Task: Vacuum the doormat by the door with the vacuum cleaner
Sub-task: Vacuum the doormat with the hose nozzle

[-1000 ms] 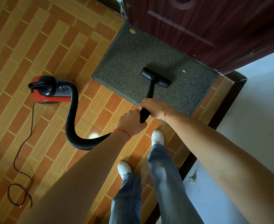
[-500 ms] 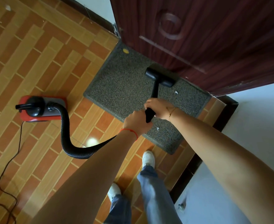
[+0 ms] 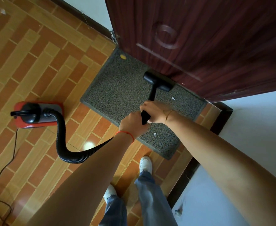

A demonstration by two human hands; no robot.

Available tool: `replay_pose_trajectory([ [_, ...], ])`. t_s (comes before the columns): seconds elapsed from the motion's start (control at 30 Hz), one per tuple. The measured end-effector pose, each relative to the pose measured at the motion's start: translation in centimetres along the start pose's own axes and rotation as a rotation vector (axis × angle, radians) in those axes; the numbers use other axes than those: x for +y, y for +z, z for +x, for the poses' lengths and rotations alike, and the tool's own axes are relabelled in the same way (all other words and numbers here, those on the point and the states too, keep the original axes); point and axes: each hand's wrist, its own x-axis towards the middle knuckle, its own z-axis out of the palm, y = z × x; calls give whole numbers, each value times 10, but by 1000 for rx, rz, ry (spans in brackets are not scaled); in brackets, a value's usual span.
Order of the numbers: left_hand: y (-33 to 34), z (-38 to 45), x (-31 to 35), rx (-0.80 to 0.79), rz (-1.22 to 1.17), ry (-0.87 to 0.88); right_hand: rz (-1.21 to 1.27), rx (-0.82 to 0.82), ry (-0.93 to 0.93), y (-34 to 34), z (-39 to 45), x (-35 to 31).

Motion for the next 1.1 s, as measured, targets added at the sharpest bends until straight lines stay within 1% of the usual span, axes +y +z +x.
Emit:
replay_pose_trajectory([
  [0.13, -7, -16, -19, -3, -11, -34, 6, 6, 45, 5, 6, -32],
  [0.3, -10, -44, -55, -6, 8, -48, -16, 28, 50, 19, 11, -77],
  [0.5, -5, -82, -105, -10, 30, -50, -9, 27, 62, 45, 15, -135],
  [0.73, 10, -133, -169, -22, 72, -46, -28, 61, 62, 83, 12, -210],
  [0.83, 16, -154, -197, -36, 101, -45, 1, 74, 74, 100, 12, -242],
  [0.97, 22, -180, -233, -30, 132, -37, 43, 64, 55, 118, 15, -282],
  [1.1, 25, -200, -257, -21, 135, -37, 55, 37, 39, 129, 17, -309],
])
